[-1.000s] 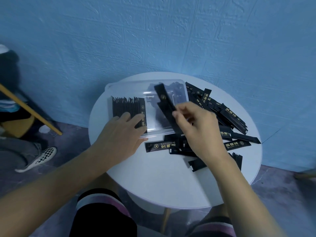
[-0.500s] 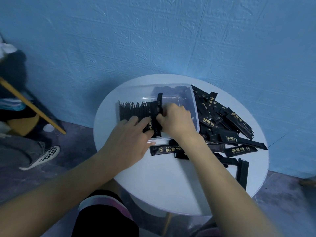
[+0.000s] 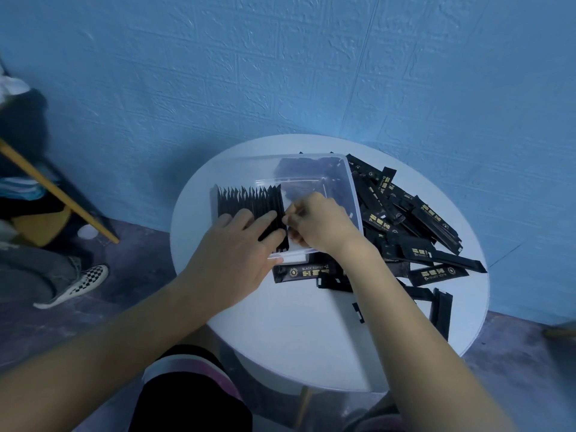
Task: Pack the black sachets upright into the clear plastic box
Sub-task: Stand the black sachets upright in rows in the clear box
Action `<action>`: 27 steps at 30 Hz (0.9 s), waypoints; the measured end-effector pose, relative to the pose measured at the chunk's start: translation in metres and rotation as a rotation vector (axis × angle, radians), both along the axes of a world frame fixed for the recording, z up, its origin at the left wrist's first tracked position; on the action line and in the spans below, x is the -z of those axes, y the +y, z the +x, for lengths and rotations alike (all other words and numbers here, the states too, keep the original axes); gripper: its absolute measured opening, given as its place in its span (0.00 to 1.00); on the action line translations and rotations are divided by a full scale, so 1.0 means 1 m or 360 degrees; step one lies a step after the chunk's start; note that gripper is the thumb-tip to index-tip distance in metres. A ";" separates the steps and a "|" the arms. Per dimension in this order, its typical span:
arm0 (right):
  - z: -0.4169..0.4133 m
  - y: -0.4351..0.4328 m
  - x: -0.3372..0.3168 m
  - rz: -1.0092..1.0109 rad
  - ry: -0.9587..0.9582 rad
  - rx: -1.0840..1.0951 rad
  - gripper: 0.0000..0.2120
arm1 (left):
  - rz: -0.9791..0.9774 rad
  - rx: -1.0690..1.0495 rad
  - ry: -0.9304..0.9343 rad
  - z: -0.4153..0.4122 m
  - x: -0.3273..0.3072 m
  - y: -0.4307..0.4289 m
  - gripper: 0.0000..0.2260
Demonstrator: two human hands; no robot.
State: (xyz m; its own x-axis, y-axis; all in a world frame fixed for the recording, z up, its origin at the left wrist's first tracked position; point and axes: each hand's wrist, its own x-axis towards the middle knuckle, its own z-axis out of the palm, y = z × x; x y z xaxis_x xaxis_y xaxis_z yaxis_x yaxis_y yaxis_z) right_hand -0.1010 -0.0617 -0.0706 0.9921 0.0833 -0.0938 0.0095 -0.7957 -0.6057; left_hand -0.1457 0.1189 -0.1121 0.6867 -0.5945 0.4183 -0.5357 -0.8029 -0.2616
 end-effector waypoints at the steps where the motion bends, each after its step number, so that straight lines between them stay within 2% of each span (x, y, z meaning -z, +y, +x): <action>1: 0.000 0.000 0.001 0.0063 0.0012 0.0007 0.07 | -0.0007 0.0010 -0.0010 0.000 0.000 0.000 0.19; 4: -0.001 -0.002 0.006 0.0262 0.0057 0.0010 0.05 | -0.0010 0.0036 -0.0016 -0.002 0.001 0.001 0.20; 8: -0.003 -0.004 0.009 0.0457 0.0099 -0.0007 0.06 | -0.0013 0.0053 -0.0043 -0.005 0.003 0.002 0.19; 11: -0.006 -0.004 0.010 0.0483 0.0054 -0.0010 0.06 | -0.0009 0.0081 -0.0064 -0.008 0.003 0.001 0.17; 14: -0.007 -0.003 0.012 0.0375 -0.0025 -0.0039 0.07 | 0.0032 0.0072 -0.0064 -0.005 0.000 0.000 0.19; 19: -0.010 -0.006 0.013 0.0394 0.0009 -0.0029 0.18 | 0.0088 0.0051 0.0011 0.003 -0.003 -0.003 0.24; 22: -0.011 -0.006 0.014 0.0421 0.0071 -0.0029 0.23 | 0.0115 0.0032 0.0048 0.004 -0.005 -0.005 0.19; 27: -0.009 -0.009 0.016 0.0527 0.0171 -0.0016 0.25 | 0.0131 0.0027 0.0049 0.007 -0.006 -0.003 0.15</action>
